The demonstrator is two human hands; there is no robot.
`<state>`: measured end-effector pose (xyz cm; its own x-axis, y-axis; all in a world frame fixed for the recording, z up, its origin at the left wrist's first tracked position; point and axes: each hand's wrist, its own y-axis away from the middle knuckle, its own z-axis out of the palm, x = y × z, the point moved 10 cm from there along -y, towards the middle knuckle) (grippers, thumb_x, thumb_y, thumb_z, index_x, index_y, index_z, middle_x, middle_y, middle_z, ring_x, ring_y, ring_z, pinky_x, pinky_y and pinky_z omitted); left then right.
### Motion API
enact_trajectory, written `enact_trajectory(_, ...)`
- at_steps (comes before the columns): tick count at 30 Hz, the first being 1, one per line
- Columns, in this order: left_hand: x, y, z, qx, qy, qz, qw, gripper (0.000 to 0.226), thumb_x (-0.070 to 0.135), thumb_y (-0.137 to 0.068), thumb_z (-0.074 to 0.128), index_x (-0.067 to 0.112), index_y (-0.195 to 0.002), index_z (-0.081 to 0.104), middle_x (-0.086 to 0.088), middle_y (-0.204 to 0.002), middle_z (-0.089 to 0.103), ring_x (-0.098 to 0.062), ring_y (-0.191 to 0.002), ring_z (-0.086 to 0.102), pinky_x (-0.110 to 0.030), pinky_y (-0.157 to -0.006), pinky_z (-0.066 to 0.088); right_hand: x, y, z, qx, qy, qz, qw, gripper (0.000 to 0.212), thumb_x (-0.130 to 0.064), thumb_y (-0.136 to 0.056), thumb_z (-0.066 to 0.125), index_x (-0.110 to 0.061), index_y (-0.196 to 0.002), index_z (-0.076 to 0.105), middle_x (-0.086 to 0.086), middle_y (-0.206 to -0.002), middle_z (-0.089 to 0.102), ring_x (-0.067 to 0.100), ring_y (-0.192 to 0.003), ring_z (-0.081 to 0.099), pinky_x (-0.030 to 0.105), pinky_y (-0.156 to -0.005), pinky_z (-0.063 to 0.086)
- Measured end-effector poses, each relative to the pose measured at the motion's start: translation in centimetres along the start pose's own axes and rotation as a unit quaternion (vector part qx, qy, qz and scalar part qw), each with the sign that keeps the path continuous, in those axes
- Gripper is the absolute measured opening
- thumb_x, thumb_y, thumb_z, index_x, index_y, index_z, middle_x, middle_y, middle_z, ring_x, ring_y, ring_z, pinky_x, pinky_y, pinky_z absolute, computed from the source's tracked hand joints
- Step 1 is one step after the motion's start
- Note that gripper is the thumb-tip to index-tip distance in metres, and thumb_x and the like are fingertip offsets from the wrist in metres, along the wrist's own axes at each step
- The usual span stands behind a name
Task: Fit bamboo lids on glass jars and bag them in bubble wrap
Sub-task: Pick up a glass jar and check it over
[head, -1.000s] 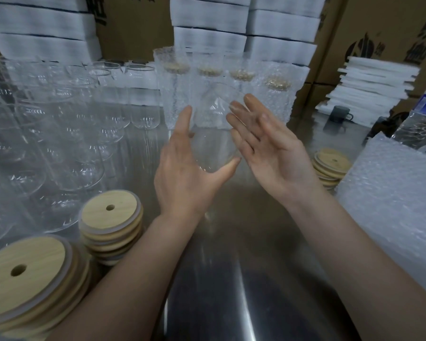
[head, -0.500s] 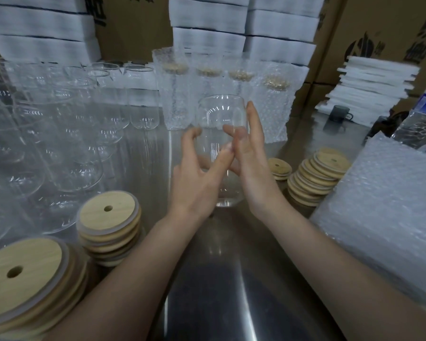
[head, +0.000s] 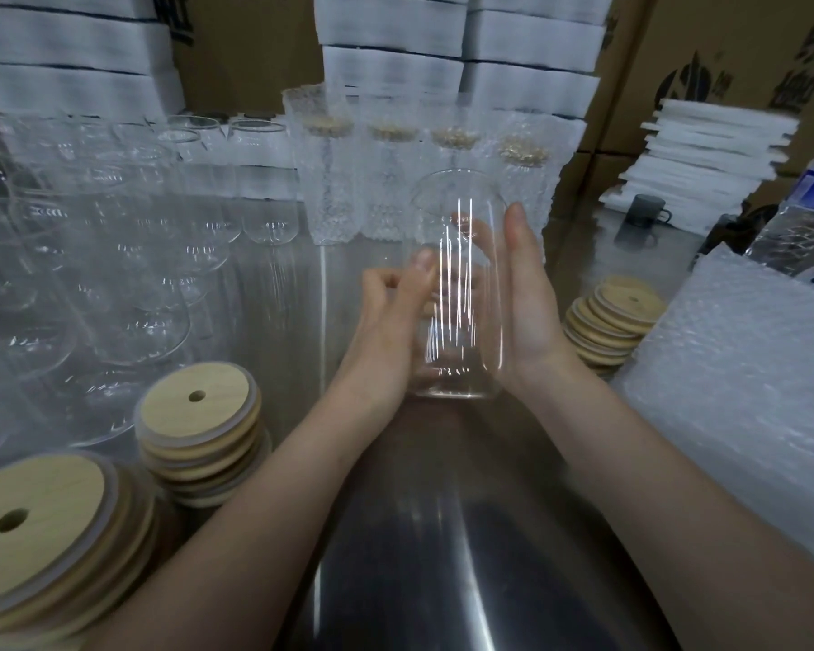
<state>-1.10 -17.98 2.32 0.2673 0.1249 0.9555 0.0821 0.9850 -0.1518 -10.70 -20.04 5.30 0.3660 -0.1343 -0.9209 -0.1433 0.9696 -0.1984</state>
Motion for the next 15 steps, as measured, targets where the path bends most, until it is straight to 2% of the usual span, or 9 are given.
enact_trajectory(2,1.6,0.3,-1.4,0.074,-0.045,0.067,0.994,0.035,0.056,-0.081,0.058,0.032,-0.104,0.047,-0.007,-0.098,0.066,-0.023,-0.073,0.068,-0.045,-0.066,0.058,-0.4,0.0,-0.4,0.038,0.018,-0.023,0.999,0.049,-0.058,-0.098,0.037,-0.023,-0.129,0.052,0.008,-0.103,0.073,0.023,-0.087,0.073,0.039,-0.07,0.059)
enact_trajectory(4,3.1,0.9,-1.7,0.108,-0.082,0.122,0.983,0.014,0.042,-0.09,0.054,0.039,-0.102,0.049,0.001,-0.094,0.064,-0.014,-0.073,0.067,-0.039,-0.069,0.053,-1.2,0.4,-0.5,0.067,0.06,-0.071,0.993,0.041,-0.052,-0.099,0.04,-0.026,-0.13,0.046,0.009,-0.111,0.067,0.019,-0.086,0.074,0.039,-0.072,0.061)
enact_trajectory(6,3.2,1.3,-1.1,0.098,-0.119,0.118,0.981,0.028,0.053,-0.087,0.05,0.042,-0.112,0.05,0.011,-0.097,0.064,-0.004,-0.082,0.066,-0.031,-0.076,0.049,-1.7,0.8,-0.2,0.082,0.095,-0.119,0.985,0.04,-0.05,-0.099,0.043,-0.029,-0.133,0.039,-0.006,-0.112,0.063,0.008,-0.085,0.072,0.035,-0.074,0.061)
enact_trajectory(8,2.9,1.6,-0.2,0.085,-0.18,0.101,0.975,0.065,0.075,-0.072,0.047,0.04,-0.127,0.04,0.012,-0.111,0.062,-0.004,-0.098,0.064,-0.031,-0.083,0.049,-2.0,1.4,0.3,0.092,0.141,-0.153,0.974,0.044,-0.05,-0.094,0.043,-0.034,-0.134,0.034,-0.034,-0.105,0.06,-0.01,-0.092,0.065,0.026,-0.08,0.057)
enact_trajectory(9,2.9,1.8,-0.1,0.091,-0.199,0.1,0.971,0.077,0.08,-0.065,0.047,0.039,-0.13,0.037,0.01,-0.113,0.061,-0.007,-0.1,0.065,-0.032,-0.085,0.051,-1.8,1.6,0.5,0.094,0.149,-0.156,0.972,0.047,-0.052,-0.092,0.042,-0.035,-0.134,0.034,-0.04,-0.103,0.059,-0.014,-0.097,0.062,0.027,-0.087,0.055)
enact_trajectory(10,3.0,2.0,-0.3,0.104,-0.202,0.104,0.968,0.082,0.081,-0.06,0.05,0.038,-0.129,0.037,0.008,-0.111,0.061,-0.009,-0.098,0.066,-0.032,-0.085,0.053,-1.5,1.6,0.7,0.094,0.145,-0.149,0.974,0.05,-0.055,-0.09,0.042,-0.036,-0.135,0.035,-0.036,-0.112,0.06,-0.01,-0.105,0.06,0.032,-0.095,0.052)
enact_trajectory(12,3.2,2.1,-1.1,0.134,-0.184,0.105,0.968,0.079,0.076,-0.059,0.061,0.036,-0.124,0.041,0.005,-0.104,0.064,-0.014,-0.09,0.069,-0.038,-0.084,0.056,-0.7,1.4,0.9,0.085,0.119,-0.118,0.982,0.053,-0.059,-0.088,0.04,-0.039,-0.137,0.038,-0.006,-0.137,0.056,0.01,-0.124,0.056,0.045,-0.106,0.047)
enact_trajectory(13,3.2,2.0,-1.4,0.141,-0.168,0.1,0.971,0.074,0.07,-0.061,0.066,0.034,-0.122,0.043,0.003,-0.102,0.065,-0.018,-0.088,0.069,-0.043,-0.083,0.057,-0.4,1.3,0.9,0.081,0.108,-0.106,0.985,0.053,-0.059,-0.089,0.039,-0.039,-0.138,0.038,0.003,-0.139,0.055,0.016,-0.126,0.056,0.047,-0.107,0.046)
enact_trajectory(15,2.8,1.5,-1.4,0.125,-0.11,0.086,0.982,0.063,0.055,-0.068,0.07,0.027,-0.119,0.047,0.0,-0.096,0.068,-0.021,-0.079,0.07,-0.045,-0.075,0.058,-0.1,0.9,1.0,0.063,0.088,-0.085,0.991,0.049,-0.056,-0.098,0.033,-0.036,-0.142,0.038,0.006,-0.132,0.06,0.018,-0.121,0.06,0.047,-0.106,0.047)
